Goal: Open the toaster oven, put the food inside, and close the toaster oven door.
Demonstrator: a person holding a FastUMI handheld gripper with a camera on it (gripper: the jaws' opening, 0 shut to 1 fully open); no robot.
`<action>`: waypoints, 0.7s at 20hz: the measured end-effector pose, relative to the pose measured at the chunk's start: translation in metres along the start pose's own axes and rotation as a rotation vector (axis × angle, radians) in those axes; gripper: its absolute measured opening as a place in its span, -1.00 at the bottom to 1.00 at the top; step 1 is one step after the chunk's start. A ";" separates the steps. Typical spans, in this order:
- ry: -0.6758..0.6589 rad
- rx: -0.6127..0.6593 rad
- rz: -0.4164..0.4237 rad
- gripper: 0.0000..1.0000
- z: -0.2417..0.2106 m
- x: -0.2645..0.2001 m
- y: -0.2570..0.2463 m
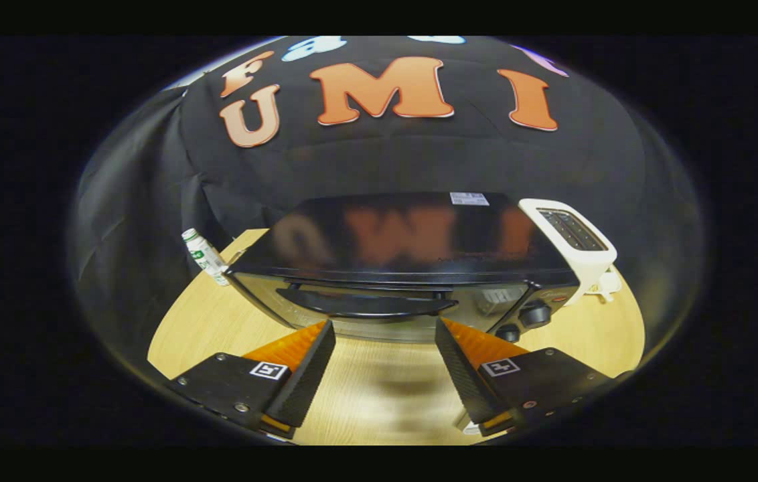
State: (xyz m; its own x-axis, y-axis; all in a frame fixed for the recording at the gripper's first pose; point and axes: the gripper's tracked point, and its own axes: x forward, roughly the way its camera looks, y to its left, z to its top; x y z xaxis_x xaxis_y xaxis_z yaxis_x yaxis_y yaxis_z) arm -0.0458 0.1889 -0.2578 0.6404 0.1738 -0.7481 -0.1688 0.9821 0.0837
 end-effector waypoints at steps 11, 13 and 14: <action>-0.397 -0.042 0.064 0.91 0.152 -0.115 -0.002; -0.480 -0.049 0.070 0.91 0.180 -0.139 -0.002; -0.514 -0.050 0.073 0.90 0.191 -0.151 -0.003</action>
State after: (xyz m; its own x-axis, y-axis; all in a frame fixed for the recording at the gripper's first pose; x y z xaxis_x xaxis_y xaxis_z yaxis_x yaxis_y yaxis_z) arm 0.0016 0.1737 -0.0192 0.9088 0.2675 -0.3203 -0.2545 0.9635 0.0826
